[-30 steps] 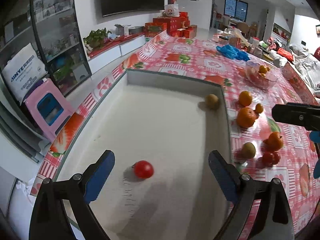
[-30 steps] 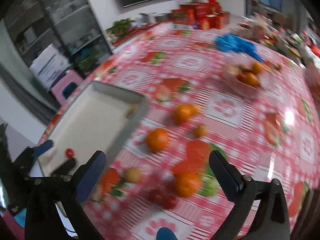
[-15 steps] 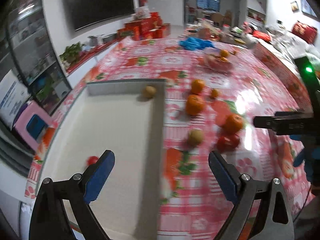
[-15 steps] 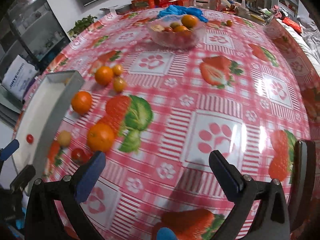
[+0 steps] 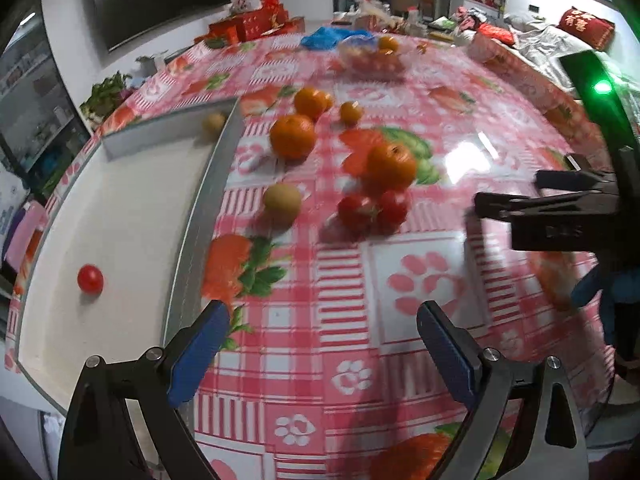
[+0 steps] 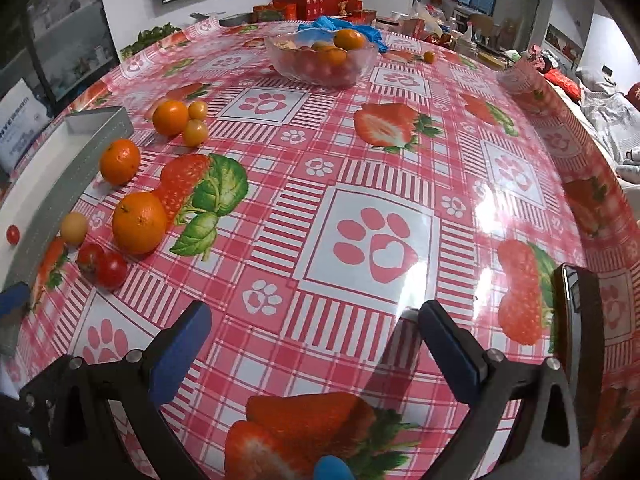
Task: Organize fruits
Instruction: 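Move the left gripper back over the loose fruits toward a tan round fruit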
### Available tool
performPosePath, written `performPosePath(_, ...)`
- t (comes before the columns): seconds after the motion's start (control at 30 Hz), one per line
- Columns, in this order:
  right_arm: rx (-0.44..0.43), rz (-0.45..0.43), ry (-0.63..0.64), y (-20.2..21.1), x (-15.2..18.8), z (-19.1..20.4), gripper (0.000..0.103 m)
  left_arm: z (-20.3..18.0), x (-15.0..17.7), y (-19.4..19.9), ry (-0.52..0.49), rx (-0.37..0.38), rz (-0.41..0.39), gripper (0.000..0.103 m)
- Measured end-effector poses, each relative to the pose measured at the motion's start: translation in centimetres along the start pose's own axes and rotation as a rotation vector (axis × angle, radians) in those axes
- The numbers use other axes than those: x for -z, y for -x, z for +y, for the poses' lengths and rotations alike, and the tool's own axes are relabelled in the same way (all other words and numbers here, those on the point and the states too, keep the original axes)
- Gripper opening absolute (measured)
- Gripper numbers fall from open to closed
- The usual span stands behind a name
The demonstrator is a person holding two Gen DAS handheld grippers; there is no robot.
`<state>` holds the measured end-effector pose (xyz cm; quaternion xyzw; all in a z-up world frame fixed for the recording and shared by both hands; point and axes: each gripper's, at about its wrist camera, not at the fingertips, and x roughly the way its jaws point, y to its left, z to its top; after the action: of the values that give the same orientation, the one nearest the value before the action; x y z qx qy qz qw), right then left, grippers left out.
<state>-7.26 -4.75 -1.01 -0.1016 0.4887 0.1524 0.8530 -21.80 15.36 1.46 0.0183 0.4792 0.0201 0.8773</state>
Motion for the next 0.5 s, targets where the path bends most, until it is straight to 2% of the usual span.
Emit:
performPosePath(0.33, -0.011, -0.062, 0.006, 0.1, 0.5, 0.0, 0.103, 1.1, -1.6, -1.9, 0.018, -0.024, 0.004, 0.096)
performPosePath(0.5, -0.011, -0.063, 0.006, 0.1, 0.5, 0.0, 0.103, 1.9, -3.5, -2.1, 0.08, 0.002, -0.011, 0.096)
